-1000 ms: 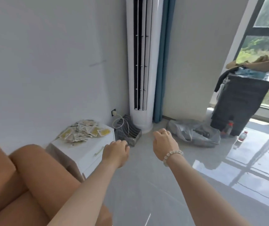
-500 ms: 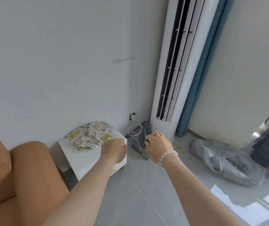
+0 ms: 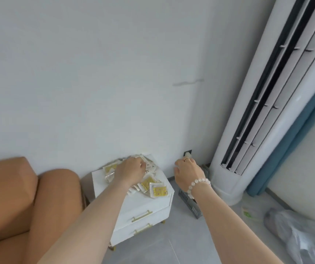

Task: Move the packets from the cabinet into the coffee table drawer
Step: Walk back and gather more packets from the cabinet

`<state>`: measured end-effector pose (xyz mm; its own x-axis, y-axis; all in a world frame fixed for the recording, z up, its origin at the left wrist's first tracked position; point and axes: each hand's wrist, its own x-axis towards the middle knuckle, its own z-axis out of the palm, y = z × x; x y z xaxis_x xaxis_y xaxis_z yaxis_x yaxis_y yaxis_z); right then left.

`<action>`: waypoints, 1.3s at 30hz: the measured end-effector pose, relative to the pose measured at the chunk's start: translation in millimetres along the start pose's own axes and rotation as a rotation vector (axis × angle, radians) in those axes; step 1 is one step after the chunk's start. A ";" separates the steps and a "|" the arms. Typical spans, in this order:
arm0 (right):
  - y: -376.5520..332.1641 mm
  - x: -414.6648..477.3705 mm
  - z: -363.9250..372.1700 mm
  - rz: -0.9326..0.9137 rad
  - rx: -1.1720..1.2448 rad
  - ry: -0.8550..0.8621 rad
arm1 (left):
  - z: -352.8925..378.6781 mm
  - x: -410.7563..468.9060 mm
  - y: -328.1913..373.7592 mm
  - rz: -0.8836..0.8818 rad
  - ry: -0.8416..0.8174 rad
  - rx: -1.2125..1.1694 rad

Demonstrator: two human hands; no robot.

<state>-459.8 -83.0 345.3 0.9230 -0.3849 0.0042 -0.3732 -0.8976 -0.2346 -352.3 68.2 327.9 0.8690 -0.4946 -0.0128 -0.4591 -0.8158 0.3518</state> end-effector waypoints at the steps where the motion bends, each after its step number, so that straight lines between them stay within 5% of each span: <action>1: -4.3 16.4 6.6 -0.030 -0.002 -0.023 | 2.4 11.4 -8.4 -0.028 0.006 -0.010; 8: -6.6 155.9 52.1 -0.198 -0.037 -0.142 | 33.3 114.2 -51.6 -0.197 0.047 0.021; 17: 19.1 335.8 134.5 -0.186 -0.037 -0.356 | 69.5 254.1 -113.7 -0.347 -0.036 0.184; 24: -4.4 395.0 209.0 -0.167 -0.102 -0.452 | 117.0 280.9 -167.3 -0.413 -0.161 0.323; 29: 6.0 422.2 272.4 -0.005 -0.143 -0.552 | 161.6 304.5 -216.1 -0.470 -0.210 0.230; 33: 27.5 428.7 328.0 0.137 -0.220 -0.638 | 213.5 315.7 -254.1 -0.377 -0.451 0.275; 39: 24.3 461.1 401.5 0.462 0.007 -0.684 | 279.4 325.7 -289.9 -0.456 -0.602 0.194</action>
<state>-5.5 -195.9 -48.7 0.5307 -0.4968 -0.6867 -0.7305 -0.6789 -0.0734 12.3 59.9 -39.8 0.7552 -0.1300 -0.6424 -0.1526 -0.9881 0.0205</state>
